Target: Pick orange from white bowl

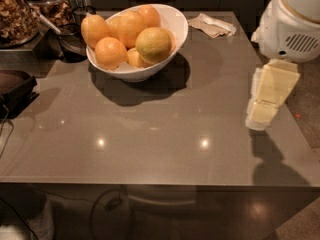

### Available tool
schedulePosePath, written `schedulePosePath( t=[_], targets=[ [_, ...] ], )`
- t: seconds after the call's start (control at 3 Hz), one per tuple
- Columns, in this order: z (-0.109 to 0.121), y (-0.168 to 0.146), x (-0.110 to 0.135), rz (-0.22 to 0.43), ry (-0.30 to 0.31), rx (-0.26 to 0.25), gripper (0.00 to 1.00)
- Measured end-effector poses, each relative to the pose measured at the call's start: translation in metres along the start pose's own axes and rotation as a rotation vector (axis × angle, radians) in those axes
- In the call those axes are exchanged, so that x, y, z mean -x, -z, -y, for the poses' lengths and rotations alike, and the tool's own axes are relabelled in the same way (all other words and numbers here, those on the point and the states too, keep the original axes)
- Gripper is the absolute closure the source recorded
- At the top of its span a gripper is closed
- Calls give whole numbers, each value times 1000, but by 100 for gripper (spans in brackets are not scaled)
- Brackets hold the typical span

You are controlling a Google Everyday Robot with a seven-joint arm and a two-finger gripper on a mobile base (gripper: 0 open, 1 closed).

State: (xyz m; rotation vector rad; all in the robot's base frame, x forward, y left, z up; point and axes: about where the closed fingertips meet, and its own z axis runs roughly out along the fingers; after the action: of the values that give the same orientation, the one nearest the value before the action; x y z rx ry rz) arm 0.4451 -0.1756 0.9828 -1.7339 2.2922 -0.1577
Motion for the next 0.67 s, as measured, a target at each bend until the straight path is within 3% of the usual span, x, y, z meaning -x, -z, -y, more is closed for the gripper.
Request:
schedulePosePath(
  t=[0.33,0.67],
  targets=[
    [0,0,0,0,1,0,0],
    [14,-3,15,32,-74,17,0]
  ],
)
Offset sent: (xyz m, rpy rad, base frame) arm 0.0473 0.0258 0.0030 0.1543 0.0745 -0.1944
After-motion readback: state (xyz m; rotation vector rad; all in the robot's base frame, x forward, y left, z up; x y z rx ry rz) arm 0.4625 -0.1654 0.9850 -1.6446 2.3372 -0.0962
